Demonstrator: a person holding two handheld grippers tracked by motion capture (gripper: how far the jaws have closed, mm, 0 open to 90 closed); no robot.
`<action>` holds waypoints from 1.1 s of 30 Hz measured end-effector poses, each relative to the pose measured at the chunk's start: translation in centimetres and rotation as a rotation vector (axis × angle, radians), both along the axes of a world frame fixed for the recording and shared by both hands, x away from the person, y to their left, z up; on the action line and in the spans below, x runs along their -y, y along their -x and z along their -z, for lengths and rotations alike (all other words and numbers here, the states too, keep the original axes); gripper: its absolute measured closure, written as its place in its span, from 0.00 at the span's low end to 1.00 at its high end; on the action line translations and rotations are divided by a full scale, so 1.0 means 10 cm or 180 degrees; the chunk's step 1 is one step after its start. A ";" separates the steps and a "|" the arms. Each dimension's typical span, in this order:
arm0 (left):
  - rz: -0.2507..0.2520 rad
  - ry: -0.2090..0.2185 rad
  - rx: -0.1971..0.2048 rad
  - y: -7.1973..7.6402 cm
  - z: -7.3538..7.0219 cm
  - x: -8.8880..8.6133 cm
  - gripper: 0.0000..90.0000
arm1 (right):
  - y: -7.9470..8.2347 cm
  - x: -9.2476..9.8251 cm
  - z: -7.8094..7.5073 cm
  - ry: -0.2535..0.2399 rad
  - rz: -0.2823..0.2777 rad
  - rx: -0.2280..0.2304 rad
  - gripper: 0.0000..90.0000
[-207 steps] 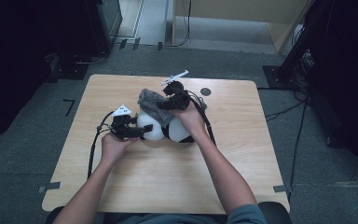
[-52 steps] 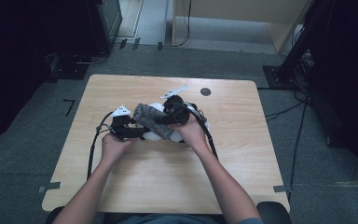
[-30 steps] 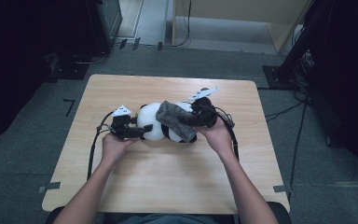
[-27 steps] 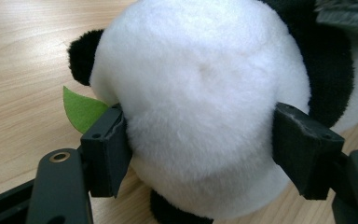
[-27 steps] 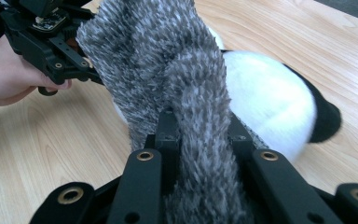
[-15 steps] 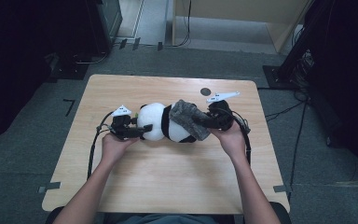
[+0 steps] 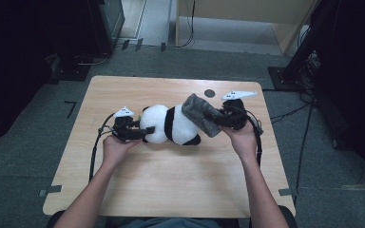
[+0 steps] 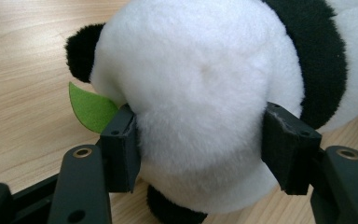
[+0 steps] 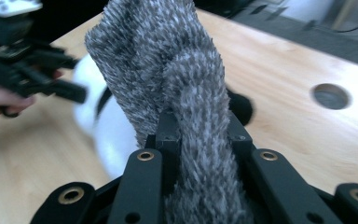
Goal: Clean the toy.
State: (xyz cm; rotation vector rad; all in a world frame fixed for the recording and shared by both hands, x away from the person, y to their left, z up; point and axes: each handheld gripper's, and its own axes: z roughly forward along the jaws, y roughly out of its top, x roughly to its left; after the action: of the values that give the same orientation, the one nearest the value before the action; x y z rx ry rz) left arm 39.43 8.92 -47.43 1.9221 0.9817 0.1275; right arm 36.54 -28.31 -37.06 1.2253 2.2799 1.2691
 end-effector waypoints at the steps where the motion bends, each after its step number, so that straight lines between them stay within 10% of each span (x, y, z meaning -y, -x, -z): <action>1: -0.0003 -0.0005 -0.0006 0.00 0.00 0.00 0.41 | 0.00 0.02 -0.01 -0.0002 0.0044 0.0011 0.82; 11: -0.0010 -0.0042 0.0007 0.05 -0.01 0.01 0.41 | -0.15 0.11 0.11 -0.0044 0.0415 0.0029 0.82; 18: -0.0012 -0.0056 0.0009 0.05 0.00 0.00 0.40 | -0.20 -0.08 0.32 -0.0044 0.0225 -0.0086 0.82; 29: -0.0018 -0.0062 0.0022 0.05 0.02 0.00 0.40 | -0.24 -0.04 0.52 -0.0465 -0.0007 -0.0372 0.78; 33: -0.0021 -0.0066 0.0035 0.05 0.02 0.00 0.40 | -0.19 -0.05 0.56 -0.0452 0.0040 -0.0247 0.79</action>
State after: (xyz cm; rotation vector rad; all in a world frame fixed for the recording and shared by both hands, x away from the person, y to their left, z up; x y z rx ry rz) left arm 38.90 8.91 -47.67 1.9351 0.9831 0.1524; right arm 38.43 -27.84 -42.65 1.3564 2.2646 1.4240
